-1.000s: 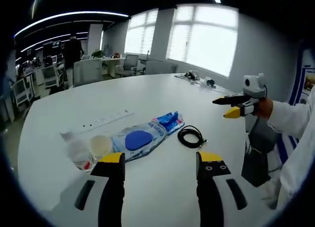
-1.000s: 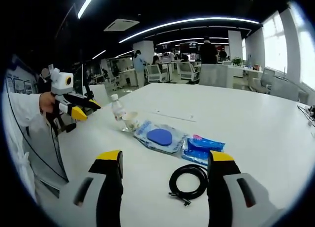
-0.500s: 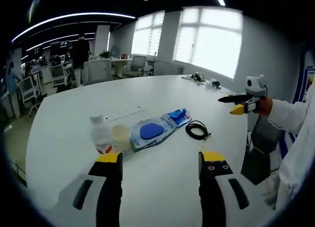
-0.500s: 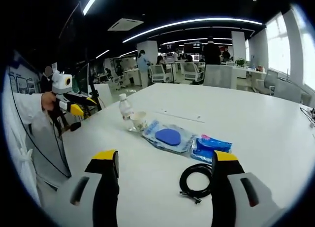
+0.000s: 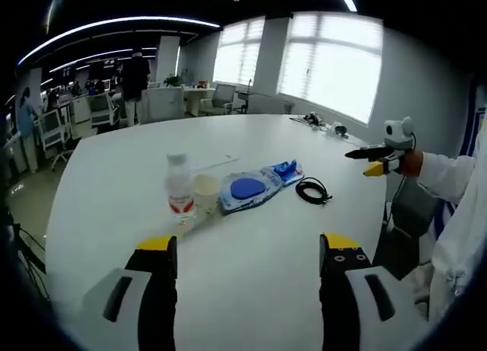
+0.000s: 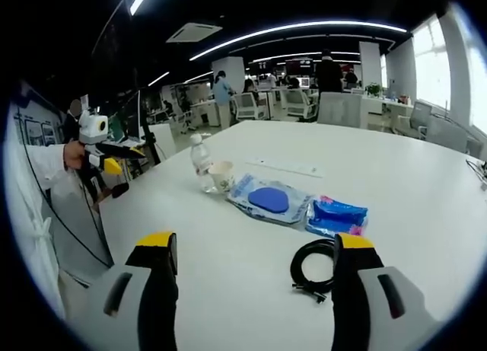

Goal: Arrange the tabletop items into an orderly group along one side of the table until the central work area is clear of visible clutter.

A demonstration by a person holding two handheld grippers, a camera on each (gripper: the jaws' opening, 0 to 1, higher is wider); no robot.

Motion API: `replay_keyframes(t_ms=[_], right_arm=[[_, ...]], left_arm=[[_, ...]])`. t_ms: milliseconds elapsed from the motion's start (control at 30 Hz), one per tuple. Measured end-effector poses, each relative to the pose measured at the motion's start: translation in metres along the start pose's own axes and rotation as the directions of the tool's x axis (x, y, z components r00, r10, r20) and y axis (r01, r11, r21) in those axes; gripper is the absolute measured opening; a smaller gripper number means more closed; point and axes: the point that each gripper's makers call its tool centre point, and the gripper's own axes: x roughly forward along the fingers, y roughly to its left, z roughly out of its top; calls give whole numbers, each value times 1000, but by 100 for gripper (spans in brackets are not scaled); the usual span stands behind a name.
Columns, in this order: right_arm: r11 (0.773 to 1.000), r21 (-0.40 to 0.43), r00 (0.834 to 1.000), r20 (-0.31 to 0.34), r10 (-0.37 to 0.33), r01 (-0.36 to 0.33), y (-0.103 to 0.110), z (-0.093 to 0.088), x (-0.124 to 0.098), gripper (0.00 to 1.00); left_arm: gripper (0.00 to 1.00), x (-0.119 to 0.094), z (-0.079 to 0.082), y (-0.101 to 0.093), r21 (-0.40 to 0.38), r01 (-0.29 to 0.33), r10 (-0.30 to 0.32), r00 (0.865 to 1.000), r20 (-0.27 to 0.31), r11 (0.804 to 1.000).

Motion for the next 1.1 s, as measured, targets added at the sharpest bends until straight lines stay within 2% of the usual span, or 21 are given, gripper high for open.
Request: replay_keyframes(t_ms=[300, 467, 600, 1100], right_arm=[[999, 35, 1000, -27, -10, 11, 2, -20, 4, 87], [999, 42, 999, -40, -18, 20, 0, -24, 3, 88], [999, 42, 999, -44, -15, 17, 0, -25, 5, 88], [999, 39, 997, -74, 8, -5, 5, -36, 15, 88]], left_arm=[[85, -6, -32, 5, -65, -13, 11, 999, -36, 998], [86, -5, -44, 4, -88, -12, 8, 999, -46, 996], [87, -4, -46, 2, -111, -11, 6, 999, -42, 994], [84, -1, -48, 1, -116, -15, 9, 999, -50, 993]])
